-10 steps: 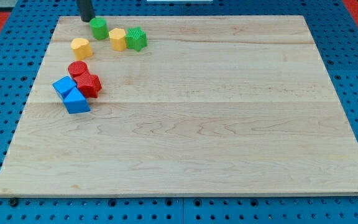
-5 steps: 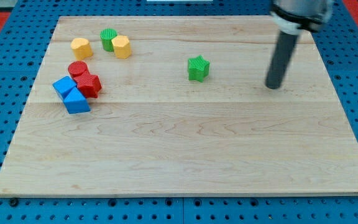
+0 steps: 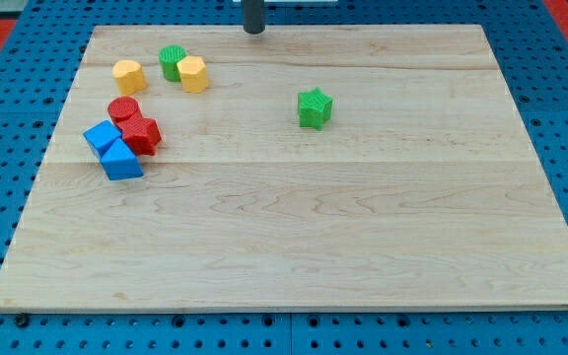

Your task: Push the green blocks and yellow hexagon towards the bottom right

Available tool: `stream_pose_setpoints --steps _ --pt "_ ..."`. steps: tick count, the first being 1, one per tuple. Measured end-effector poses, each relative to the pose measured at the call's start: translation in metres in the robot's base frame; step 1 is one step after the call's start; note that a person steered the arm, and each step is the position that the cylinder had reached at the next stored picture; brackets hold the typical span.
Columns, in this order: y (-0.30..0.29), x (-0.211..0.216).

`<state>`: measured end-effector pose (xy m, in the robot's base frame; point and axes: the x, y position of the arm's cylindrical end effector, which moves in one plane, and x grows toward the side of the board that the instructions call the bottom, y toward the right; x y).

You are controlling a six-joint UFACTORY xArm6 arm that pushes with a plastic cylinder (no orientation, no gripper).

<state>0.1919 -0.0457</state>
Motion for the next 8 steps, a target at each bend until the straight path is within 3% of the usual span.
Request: stream_pose_setpoints --steps 1,2,4,5,8 --pt "-0.032 0.001" --pt "-0.120 0.009" --pt "-0.176 0.012" --pt "-0.146 0.052" --pt "0.160 0.186"
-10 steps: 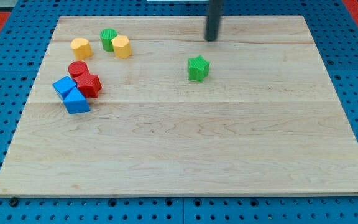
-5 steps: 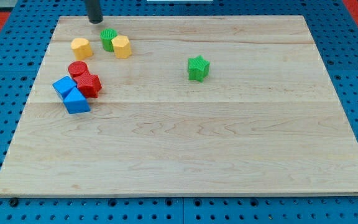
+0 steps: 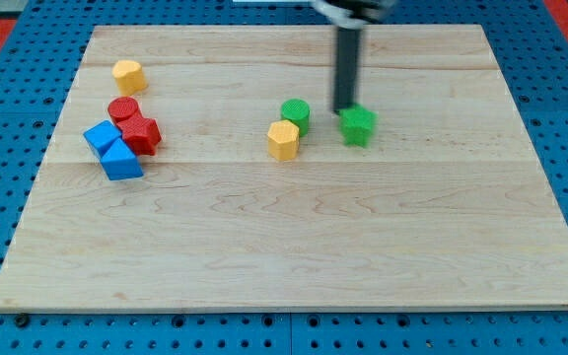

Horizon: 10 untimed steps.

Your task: Push the green blocks and yellow hexagon towards the bottom right

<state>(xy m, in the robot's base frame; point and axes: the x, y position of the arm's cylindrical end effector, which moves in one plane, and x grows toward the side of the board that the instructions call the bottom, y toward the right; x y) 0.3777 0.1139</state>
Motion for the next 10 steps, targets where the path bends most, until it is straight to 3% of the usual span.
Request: stream_pose_setpoints --steps 1,2,3,7,8,9,10 --pt "0.035 0.027" --pt "0.028 0.017" --pt "-0.036 -0.038" --pt "-0.374 -0.183" --pt "-0.399 -0.187" --pt "-0.365 -0.124" --pt "-0.344 -0.103"
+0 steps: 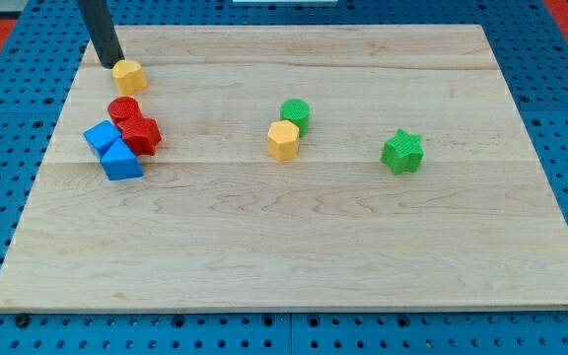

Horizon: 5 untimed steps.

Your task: Push the green blocks and yellow hexagon towards the bottom right

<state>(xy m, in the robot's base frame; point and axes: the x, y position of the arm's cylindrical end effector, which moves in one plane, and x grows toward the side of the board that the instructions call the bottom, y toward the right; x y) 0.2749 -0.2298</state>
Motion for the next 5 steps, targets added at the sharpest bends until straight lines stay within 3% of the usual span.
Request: stream_pose_setpoints --steps 1,2,3,4,5 --pt "0.017 0.001" --pt "0.078 0.057" --pt "0.192 0.119" --pt "0.253 0.125" --pt "0.250 0.121"
